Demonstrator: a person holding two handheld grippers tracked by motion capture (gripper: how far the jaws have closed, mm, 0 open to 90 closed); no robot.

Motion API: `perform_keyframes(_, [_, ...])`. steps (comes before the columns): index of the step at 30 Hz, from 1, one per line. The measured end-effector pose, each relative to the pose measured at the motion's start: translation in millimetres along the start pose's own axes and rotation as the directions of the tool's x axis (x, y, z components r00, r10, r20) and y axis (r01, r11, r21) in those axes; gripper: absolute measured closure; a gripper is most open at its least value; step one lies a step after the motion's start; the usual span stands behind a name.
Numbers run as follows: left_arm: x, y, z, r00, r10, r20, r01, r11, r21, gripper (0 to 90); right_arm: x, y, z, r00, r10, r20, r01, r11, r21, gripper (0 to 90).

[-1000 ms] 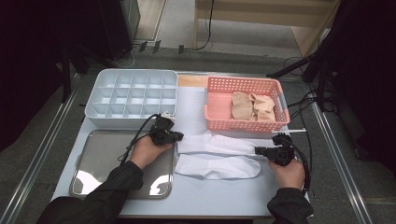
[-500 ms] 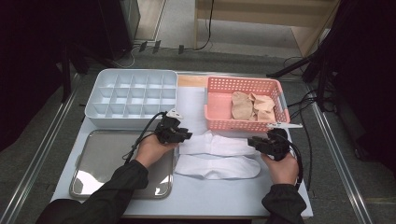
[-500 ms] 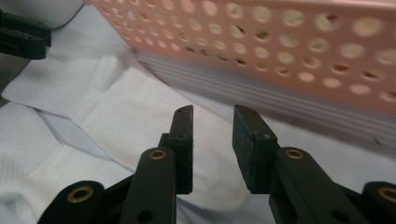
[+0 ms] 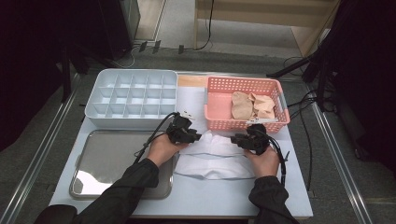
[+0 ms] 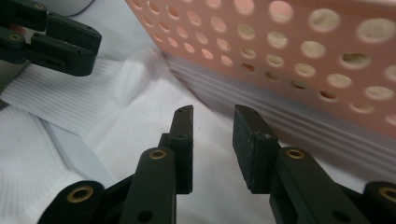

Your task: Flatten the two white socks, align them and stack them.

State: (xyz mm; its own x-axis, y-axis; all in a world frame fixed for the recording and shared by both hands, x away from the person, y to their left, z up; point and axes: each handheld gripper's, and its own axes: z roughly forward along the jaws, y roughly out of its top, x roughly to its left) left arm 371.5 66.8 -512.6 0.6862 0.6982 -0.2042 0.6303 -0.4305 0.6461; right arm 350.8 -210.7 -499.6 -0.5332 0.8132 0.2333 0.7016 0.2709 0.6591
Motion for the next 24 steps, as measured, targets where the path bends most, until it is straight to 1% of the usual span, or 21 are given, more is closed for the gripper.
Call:
perform_keyframes(1, [1.1, -0.9, 2.3, 1.0, -0.004, 0.0, 0.004, 0.9999, 0.011, 68.6, 0.8, 0.1, 2.6, 1.0, -0.006, 0.002, 0.006, 1.0, 0.004, 70.0])
perform_keyframes(3, [1.6, -1.8, 3.4, 1.0, 0.003, 0.003, -0.003, 1.0, 0.007, 68.1, 1.1, 0.1, 8.0, 0.9998, -0.019, 0.007, 0.019, 1.0, 0.01, 68.7])
perform_keyframes(4, [1.7, -1.8, 3.4, 1.0, 0.0, 0.005, 0.0, 1.0, 0.006, 68.0, 0.8, 0.0, 9.9, 0.9995, -0.028, 0.011, 0.028, 1.0, 0.014, 68.3])
perform_keyframes(8, [1.7, -2.0, 3.7, 1.0, 0.003, 0.004, -0.003, 1.0, 0.005, 67.6, -0.6, 0.3, 12.5, 0.9995, -0.023, 0.022, 0.022, 1.0, 0.018, 67.5])
perform_keyframes(10, [1.0, -2.4, 3.8, 0.9999, 0.017, 0.005, -0.017, 0.9998, 0.008, 67.2, -2.2, -0.1, 14.2, 0.999, -0.025, 0.038, 0.025, 1.0, 0.016, 65.9])
perform_keyframes(13, [0.2, -3.4, 3.7, 0.9995, 0.029, 0.013, -0.029, 0.9996, 0.006, 65.1, -3.9, -1.4, 17.6, 0.9987, -0.028, 0.044, 0.026, 0.999, 0.034, 65.0])
perform_keyframes(15, [0.4, -3.6, 3.2, 0.9995, 0.027, 0.015, -0.027, 0.9996, 0.01, 65.2, -3.2, -1.9, 17.7, 0.998, -0.046, 0.044, 0.045, 0.998, 0.034, 63.7])
perform_keyframes(18, [-1.1, -4.8, 2.6, 0.9992, 0.04, 0.009, -0.04, 0.9991, 0.013, 67.8, 0.6, -2.4, 18.4, 0.9962, -0.063, 0.06, 0.061, 0.997, 0.038, 63.1])
perform_keyframes(19, [-1.0, -5.5, 2.0, 0.9991, 0.042, 0.009, -0.042, 0.999, 0.014, 70.1, 2.2, -2.9, 18.3, 0.9958, -0.065, 0.064, 0.062, 0.997, 0.043, 64.2])
perform_keyframes(22, [1.0, -8.3, 0.4, 0.999, 0.038, 0.024, -0.038, 0.9992, 0.014, 77.6, 5.7, -3.7, 16.7, 0.9921, -0.089, 0.088, 0.084, 0.995, 0.063, 71.6])
perform_keyframes(24, [1.7, -9.2, -0.1, 0.9992, 0.023, 0.033, -0.023, 0.9996, 0.018, 83.2, 7.0, -3.8, 16.0, 0.9912, -0.085, 0.101, 0.077, 0.994, 0.074, 79.3])
